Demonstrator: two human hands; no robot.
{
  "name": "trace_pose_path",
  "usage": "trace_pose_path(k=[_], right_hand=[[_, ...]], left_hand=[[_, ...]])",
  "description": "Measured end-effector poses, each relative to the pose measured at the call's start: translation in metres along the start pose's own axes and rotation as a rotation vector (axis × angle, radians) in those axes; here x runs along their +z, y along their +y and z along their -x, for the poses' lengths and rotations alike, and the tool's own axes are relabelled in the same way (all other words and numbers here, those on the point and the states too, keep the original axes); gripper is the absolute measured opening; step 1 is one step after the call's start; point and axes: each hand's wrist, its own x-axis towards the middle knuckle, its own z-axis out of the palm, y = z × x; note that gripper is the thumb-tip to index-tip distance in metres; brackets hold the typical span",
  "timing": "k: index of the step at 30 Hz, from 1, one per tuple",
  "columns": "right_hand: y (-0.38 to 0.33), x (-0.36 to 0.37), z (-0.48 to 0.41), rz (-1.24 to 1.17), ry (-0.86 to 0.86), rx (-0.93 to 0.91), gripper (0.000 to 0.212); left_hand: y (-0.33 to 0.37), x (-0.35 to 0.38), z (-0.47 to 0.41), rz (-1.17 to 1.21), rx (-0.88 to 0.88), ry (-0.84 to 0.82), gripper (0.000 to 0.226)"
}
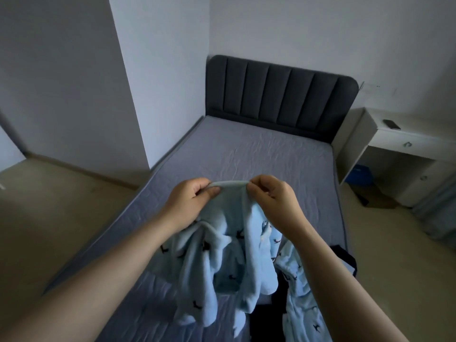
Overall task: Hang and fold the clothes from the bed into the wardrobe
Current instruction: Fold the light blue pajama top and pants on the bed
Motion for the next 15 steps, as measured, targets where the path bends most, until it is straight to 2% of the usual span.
trace_pose_path(k=[3,7,11,15], right_hand=[[0.017,0.007,0.002,0.007,-0.014,0.019,0.024],[0.048,0.028,0.015,0.031,-0.029,0.114,0.023],[0.098,0.059,0.03,0.085,-0.042,0.262,0.021],[0.162,0.109,0.068,0.125,-0.113,0.463,0.02]], left_hand=[[-0.019,0.011,-0.004,-0.028,-0.002,0.008,0.037],[-0.058,0.028,-0.005,-0.069,-0.059,-0.063,0.034],[-0.112,0.058,-0.003,-0.107,-0.145,-0.191,0.033],[-0.19,0.096,0.02,-0.122,-0.225,-0.394,0.03]])
